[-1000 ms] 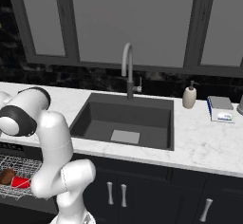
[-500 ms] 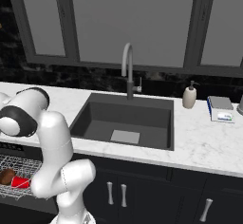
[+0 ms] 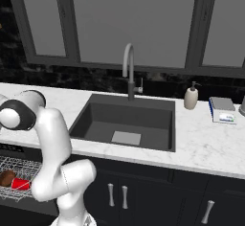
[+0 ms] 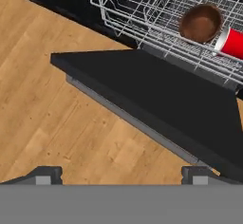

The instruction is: Pick up the cup and bowl from the counter, place them in the dishwasher, and close the dishwasher door.

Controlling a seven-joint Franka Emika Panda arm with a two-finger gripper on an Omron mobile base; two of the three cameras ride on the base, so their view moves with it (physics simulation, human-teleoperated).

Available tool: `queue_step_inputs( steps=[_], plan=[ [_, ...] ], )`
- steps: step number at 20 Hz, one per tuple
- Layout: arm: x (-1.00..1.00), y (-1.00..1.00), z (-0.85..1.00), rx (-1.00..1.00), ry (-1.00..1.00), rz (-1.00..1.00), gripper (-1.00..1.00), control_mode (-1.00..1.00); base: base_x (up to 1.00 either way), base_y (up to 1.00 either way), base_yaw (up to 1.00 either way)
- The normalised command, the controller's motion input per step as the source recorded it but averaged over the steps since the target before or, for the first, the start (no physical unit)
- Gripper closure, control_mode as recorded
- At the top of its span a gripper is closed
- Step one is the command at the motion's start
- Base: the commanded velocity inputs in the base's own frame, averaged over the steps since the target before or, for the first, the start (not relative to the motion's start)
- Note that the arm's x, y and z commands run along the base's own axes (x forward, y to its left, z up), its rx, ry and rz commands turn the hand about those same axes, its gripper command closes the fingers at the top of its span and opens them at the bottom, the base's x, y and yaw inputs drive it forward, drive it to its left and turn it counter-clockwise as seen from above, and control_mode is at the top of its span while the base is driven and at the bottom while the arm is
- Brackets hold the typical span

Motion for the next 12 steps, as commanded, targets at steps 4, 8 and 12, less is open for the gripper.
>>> queue_step_inputs(
  steps=[4, 8, 12],
  plan=[
    [-0.49, 0.74, 0.01, -0.66, -0.1, 0.2, -1.0, -1.0, 0.0, 0.0, 0.0],
    [-0.51, 0.4, -0.36, -0.41, -0.36, 0.16, -1.0, -1.0, 0.0, 0.0, 0.0],
    [-0.04, 0.01, -0.61, -0.26, -0.09, 0.22, -1.0, -1.0, 0.0, 0.0, 0.0]
  ],
)
